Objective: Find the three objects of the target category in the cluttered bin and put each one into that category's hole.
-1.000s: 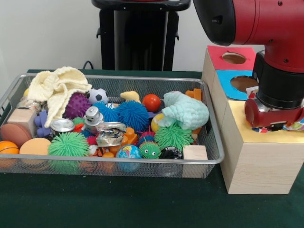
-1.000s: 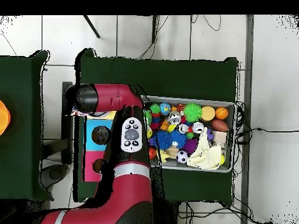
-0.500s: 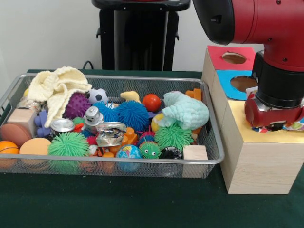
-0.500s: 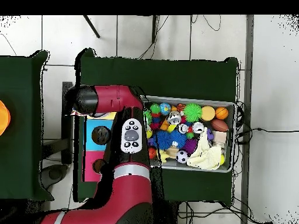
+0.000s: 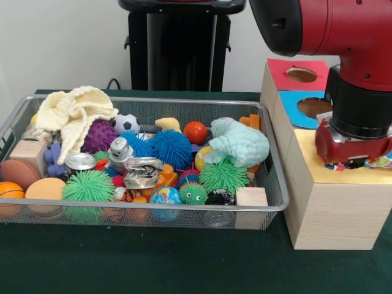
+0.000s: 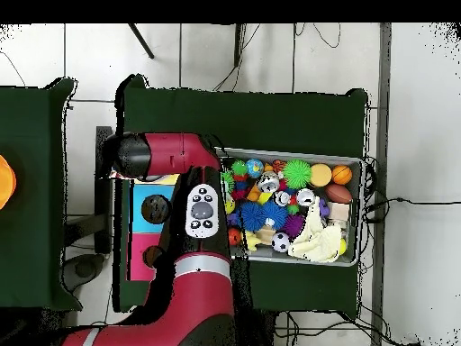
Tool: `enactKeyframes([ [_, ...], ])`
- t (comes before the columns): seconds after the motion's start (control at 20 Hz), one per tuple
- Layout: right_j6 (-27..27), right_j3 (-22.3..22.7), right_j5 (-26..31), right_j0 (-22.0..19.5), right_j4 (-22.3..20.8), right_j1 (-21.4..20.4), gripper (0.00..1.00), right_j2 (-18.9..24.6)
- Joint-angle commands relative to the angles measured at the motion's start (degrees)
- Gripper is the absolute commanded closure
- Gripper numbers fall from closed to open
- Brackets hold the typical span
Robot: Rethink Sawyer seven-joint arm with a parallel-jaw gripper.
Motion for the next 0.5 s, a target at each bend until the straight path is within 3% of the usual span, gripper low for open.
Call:
enactKeyframes([
  [0.05, 14.0, 9.1, -5.3, -1.0, 0.6, 4.4, 0.00, 1.3],
  [0.5, 14.1, 10.6, -3.8, 0.0, 1.2, 1.7, 0.00, 0.3],
])
